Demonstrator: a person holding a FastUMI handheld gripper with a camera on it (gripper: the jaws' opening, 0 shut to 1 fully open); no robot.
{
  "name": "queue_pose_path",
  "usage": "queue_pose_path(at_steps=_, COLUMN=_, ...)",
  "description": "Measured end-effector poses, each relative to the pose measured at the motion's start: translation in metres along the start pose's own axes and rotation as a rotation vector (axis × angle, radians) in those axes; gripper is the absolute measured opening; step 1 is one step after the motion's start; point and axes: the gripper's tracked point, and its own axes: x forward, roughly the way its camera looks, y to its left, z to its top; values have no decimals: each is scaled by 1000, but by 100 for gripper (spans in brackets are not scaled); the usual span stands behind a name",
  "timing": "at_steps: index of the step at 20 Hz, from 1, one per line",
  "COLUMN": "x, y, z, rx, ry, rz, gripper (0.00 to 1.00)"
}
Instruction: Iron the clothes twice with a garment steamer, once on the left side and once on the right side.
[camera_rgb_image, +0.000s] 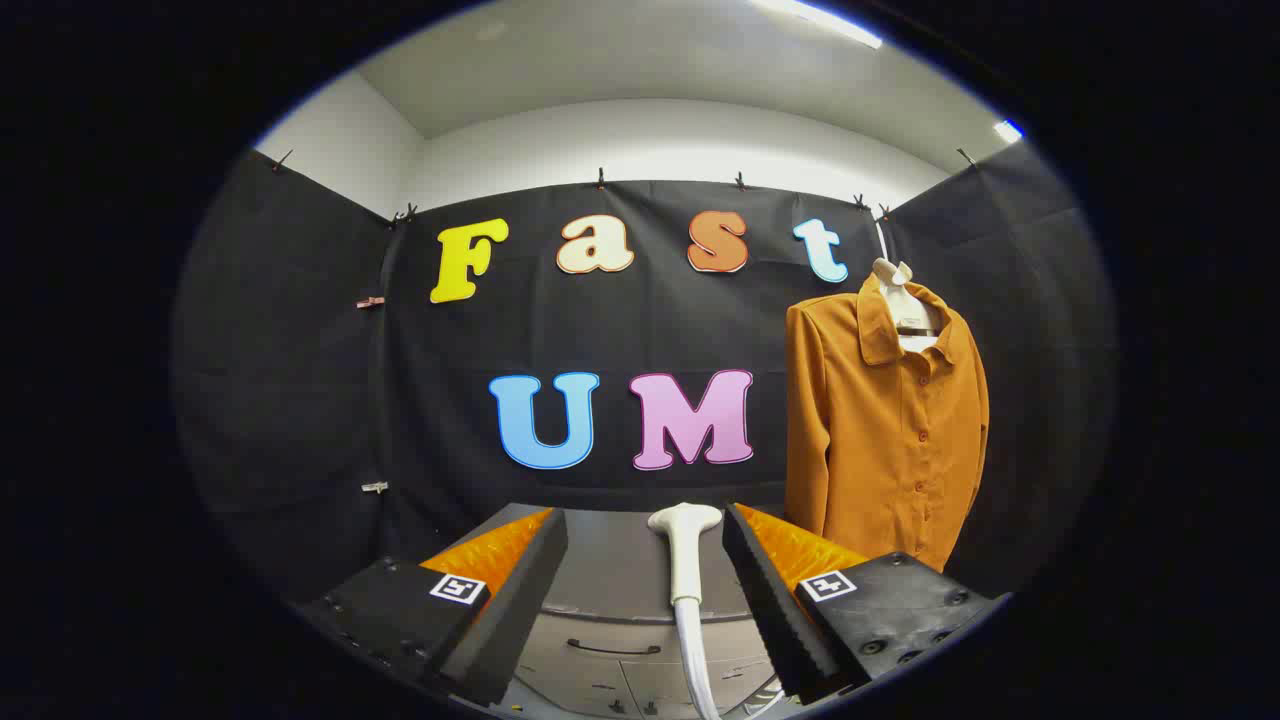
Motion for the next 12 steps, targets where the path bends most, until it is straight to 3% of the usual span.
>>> queue_pose_path(at_steps=12, x=12, y=-7, z=-7, rx=-6, ry=35, rz=-24, gripper=98)
